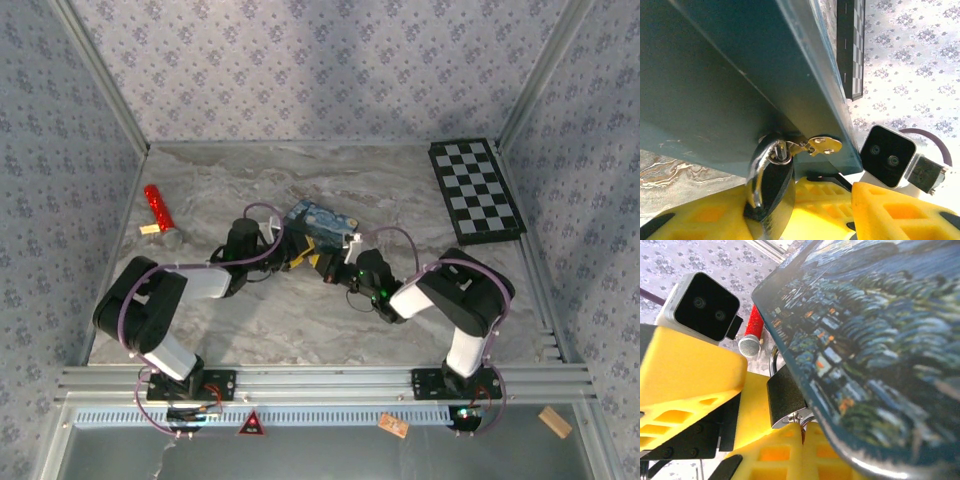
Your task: Unlock the padlock with the key
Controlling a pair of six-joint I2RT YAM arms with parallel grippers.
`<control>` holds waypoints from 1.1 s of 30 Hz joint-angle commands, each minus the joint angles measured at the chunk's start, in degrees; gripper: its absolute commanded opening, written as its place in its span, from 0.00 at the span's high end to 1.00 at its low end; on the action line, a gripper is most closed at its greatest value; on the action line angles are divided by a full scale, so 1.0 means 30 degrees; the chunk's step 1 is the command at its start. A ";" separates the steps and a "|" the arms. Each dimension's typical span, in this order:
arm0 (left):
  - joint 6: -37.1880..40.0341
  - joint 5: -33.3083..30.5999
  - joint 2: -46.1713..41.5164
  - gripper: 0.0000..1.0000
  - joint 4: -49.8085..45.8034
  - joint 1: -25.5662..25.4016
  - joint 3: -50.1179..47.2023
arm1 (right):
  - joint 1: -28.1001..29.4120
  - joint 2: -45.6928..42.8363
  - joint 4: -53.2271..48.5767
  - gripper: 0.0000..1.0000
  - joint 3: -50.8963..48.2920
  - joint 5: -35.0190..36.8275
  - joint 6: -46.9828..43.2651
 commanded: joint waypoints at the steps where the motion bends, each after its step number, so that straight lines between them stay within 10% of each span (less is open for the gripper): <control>1: -0.0247 0.1209 0.0105 0.54 0.2221 -0.0662 0.0708 | -0.0034 0.0257 0.1116 1.00 -0.0127 -0.0298 0.0699; 19: -0.1796 0.0094 0.1187 0.97 0.5294 -0.0790 -0.0374 | -0.0393 0.0154 -0.0318 1.00 0.0175 -0.0289 0.0256; 26: -0.2036 -0.1645 0.0677 1.00 0.2772 -0.1061 0.0284 | -0.0180 -0.2441 -0.5833 0.67 0.0632 0.0900 -0.3325; 33: -0.1235 -0.3532 -0.1145 1.00 -0.3206 -0.1232 0.1168 | 0.1531 -0.6625 -1.1857 0.57 0.0791 0.5926 -1.1194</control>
